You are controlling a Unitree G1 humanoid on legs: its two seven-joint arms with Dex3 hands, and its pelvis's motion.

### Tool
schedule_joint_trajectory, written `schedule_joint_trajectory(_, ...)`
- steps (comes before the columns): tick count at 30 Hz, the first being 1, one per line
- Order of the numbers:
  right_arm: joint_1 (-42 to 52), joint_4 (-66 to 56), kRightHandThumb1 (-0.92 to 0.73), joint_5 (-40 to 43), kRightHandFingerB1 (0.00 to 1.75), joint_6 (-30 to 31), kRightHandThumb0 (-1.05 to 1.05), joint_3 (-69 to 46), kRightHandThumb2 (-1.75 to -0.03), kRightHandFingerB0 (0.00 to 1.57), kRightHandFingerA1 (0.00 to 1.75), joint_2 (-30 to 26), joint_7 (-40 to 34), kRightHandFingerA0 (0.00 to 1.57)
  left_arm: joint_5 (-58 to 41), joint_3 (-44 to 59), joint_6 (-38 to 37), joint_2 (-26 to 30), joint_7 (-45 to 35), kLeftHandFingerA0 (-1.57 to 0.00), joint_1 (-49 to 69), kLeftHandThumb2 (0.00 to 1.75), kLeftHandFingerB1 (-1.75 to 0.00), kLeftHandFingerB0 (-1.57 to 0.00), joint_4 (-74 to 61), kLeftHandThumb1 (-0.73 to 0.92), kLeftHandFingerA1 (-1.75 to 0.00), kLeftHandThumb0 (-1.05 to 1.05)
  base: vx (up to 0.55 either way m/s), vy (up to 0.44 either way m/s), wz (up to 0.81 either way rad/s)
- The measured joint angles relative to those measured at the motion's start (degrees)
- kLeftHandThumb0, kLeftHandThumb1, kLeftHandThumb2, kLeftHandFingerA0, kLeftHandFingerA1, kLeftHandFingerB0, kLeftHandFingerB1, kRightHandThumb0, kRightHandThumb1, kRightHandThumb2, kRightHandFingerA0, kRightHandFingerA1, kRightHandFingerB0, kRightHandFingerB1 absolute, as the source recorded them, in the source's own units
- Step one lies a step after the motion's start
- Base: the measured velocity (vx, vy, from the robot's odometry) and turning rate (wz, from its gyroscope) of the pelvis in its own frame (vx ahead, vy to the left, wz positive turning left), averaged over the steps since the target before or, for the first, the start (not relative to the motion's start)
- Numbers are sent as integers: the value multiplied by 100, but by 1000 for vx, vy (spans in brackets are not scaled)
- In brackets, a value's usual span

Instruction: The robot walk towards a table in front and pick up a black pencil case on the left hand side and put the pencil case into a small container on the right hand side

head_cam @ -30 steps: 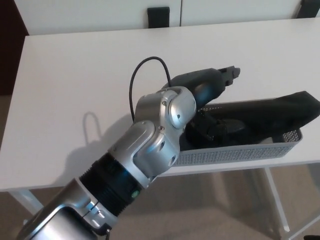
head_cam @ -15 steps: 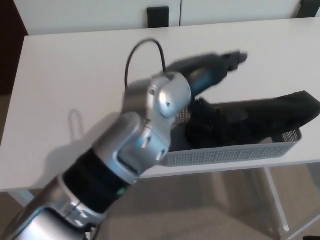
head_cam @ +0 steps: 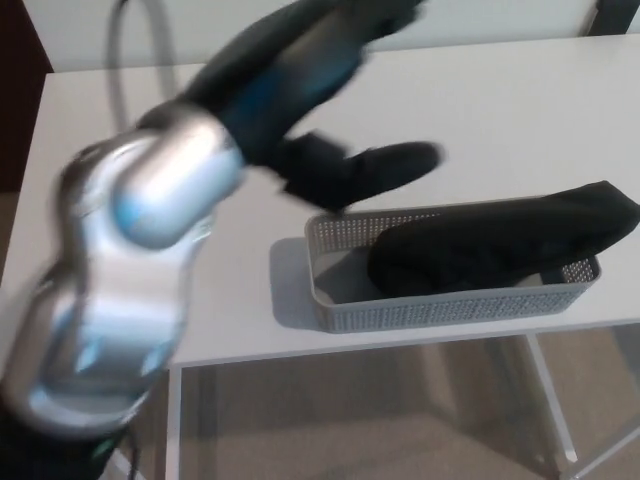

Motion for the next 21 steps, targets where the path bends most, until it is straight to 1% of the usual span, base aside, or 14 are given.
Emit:
schedule_joint_trajectory(1,39,11,-71,0,45,-3,-20,0,-60,52,47,1,7,60,-147,285,-28,56,-72,-2,405,91,-42,-16,-202,54,-38,-83,0,0,0)
schedule_joint_trajectory(2,57,18,-70,0,46,-4,-20,1,-60,53,48,2,9,61,-229,443,-34,90,-113,-19,628,60,-28,-22,-307,63,-29,-85,0,0,0)
schedule_joint_trajectory(6,155,42,-70,-3,45,-14,-21,18,-60,53,48,12,12,59,-592,1122,-142,143,-328,-21,1985,60,-29,-23,-639,62,-31,-81,0,0,0)
schedule_joint_trajectory(7,168,53,-71,-4,46,-17,-21,21,-60,54,49,13,12,62,-668,1257,-176,143,-378,-21,2286,59,-28,-22,-683,57,-30,-78,0,0,0)
schedule_joint_trajectory(8,191,70,-71,-4,46,-21,-22,24,-61,53,51,14,12,63,-756,1406,-208,142,-448,-28,2661,58,-30,-27,-716,56,-33,-76,0,0,0)
schedule_joint_trajectory(9,200,79,-71,-5,47,-21,-23,25,-61,53,54,14,12,64,-798,1476,-219,142,-481,-34,2822,86,-41,-23,-724,43,-49,-70,0,0,0)
schedule_joint_trajectory(10,227,96,-71,-6,47,-25,-23,29,-61,53,54,14,13,64,-893,1648,-250,143,-572,-34,3248,86,-41,-23,-741,43,-49,-70,0,0,0)
schedule_joint_trajectory(12,268,121,-71,-8,47,-29,-24,37,-61,53,55,15,13,64,-1050,1926,-310,144,-743,-42,3986,83,-41,-26,-735,43,-51,-71,0,0,0)
schedule_joint_trajectory(13,283,130,-71,-8,46,-31,-24,42,-60,53,53,16,13,64,-1105,2027,-335,144,-809,-43,4253,78,-44,-35,-721,42,-48,-70,0,0,0)
schedule_joint_trajectory(14,308,143,-71,-9,46,-36,-24,53,-61,53,56,16,13,65,-1182,2166,-385,146,-909,-49,4657,55,-32,-38,-688,52,-37,-64,0,0,0)
schedule_joint_trajectory(18,395,208,-71,-13,47,-49,-25,82,-60,53,57,18,13,64,-1411,2540,-583,183,-1222,-47,5848,58,-32,-35,-501,58,-41,-65,0,0,0)
schedule_joint_trajectory(19,418,236,-70,-14,47,-55,-26,90,-60,54,58,19,13,65,-1487,2644,-667,204,-1322,-41,6206,92,-43,-18,-430,47,-58,-66,0,0,0)
schedule_joint_trajectory(20,433,261,-70,-14,48,-62,-25,96,-60,55,60,20,13,66,-1535,2708,-730,226,-1394,-39,6443,95,-42,-19,-371,57,-56,-80,0,0,0)
schedule_joint_trajectory(21,458,309,-70,-15,48,-73,-25,103,-60,55,60,20,12,66,-1605,2778,-831,276,-1510,-39,6799,95,-42,-19,-260,57,-56,-80,0,0,0)
